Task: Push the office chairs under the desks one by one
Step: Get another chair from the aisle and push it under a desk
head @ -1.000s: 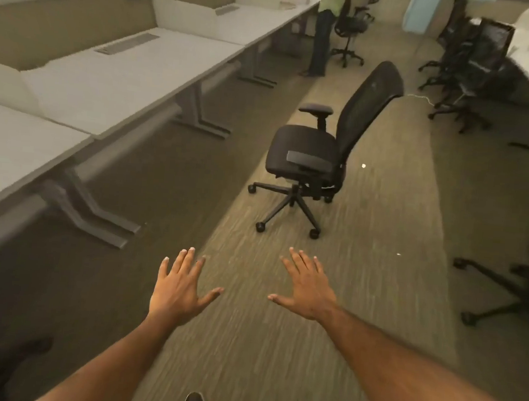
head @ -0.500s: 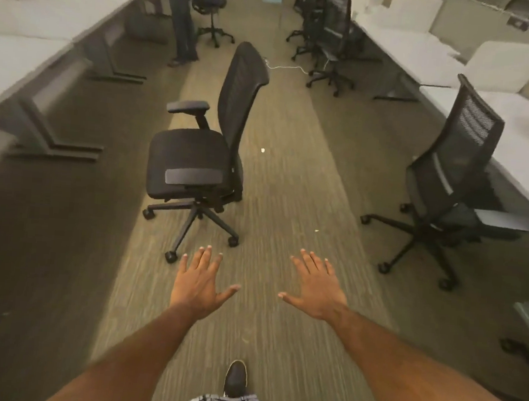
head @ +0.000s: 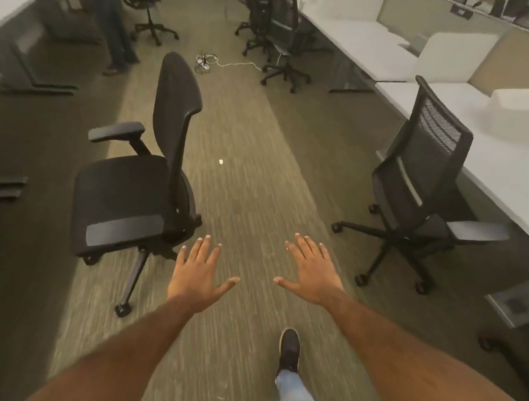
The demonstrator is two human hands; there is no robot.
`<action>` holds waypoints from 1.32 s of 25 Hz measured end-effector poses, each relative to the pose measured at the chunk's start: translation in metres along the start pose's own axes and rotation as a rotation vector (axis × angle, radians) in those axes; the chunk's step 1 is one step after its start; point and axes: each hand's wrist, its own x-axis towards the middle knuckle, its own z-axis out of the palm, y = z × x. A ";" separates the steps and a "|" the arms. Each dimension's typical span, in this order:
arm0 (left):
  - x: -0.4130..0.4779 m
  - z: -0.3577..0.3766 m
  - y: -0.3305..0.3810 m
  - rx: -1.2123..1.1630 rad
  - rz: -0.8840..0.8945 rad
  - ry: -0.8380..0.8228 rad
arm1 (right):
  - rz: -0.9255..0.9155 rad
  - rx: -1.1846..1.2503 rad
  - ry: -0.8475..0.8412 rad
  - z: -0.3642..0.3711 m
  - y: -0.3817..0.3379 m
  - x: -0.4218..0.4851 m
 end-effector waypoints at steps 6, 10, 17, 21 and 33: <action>0.147 -0.020 0.016 -0.020 -0.103 0.072 | -0.082 0.009 -0.012 -0.032 0.078 0.147; 0.225 -0.057 0.018 -0.044 -0.233 0.193 | -0.226 -0.017 0.006 -0.077 0.113 0.242; 0.312 -0.120 -0.024 -0.075 -0.471 0.419 | -0.479 0.006 0.086 -0.141 0.094 0.407; 0.360 -0.143 -0.056 -0.094 -0.575 0.563 | -0.645 -0.031 0.111 -0.169 0.047 0.502; 0.476 -0.178 -0.126 -0.215 -0.987 0.434 | -1.049 0.016 0.104 -0.217 -0.058 0.739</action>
